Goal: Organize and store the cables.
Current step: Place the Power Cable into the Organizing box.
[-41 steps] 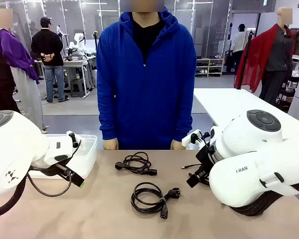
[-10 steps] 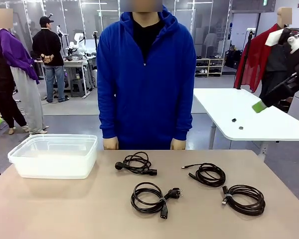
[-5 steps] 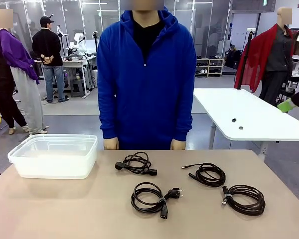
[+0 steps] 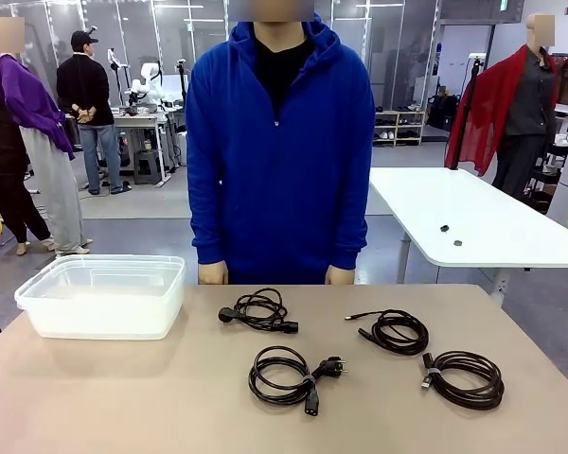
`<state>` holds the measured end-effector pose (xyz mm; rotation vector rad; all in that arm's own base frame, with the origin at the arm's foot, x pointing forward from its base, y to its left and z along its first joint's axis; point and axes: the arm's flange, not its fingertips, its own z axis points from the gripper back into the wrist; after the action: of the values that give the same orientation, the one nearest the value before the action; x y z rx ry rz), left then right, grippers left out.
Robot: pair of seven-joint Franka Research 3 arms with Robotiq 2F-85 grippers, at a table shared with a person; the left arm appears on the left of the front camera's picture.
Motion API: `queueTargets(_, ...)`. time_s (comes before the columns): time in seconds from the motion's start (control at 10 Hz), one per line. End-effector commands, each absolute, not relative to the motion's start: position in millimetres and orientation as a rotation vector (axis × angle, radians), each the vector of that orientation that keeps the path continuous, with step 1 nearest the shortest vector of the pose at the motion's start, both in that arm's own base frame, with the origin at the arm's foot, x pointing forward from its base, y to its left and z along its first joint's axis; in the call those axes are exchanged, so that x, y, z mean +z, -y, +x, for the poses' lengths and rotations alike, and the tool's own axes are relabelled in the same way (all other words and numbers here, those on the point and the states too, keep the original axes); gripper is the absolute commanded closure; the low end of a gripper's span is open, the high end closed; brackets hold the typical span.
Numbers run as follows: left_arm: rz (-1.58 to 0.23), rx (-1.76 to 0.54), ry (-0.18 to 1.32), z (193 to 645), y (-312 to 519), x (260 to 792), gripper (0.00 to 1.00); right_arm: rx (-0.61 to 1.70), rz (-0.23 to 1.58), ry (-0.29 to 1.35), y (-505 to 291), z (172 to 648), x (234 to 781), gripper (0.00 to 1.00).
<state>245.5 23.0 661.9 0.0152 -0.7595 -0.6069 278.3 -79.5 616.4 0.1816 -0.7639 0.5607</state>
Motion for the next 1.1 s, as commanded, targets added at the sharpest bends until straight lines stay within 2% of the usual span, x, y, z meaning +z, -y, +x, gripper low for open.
queueTargets(0.0, 0.041, -0.577, 0.760, 250.1, -21.2, 671.6, 0.00, 0.571, 0.191, 0.758, 84.7, 273.3, 605.7, 0.00)
queueTargets(1.0, 0.027, -0.589, 0.764, 249.1, -21.4, 667.8, 0.00, 0.561, 0.188, 0.748, 80.0, 276.0, 604.8, 0.00)
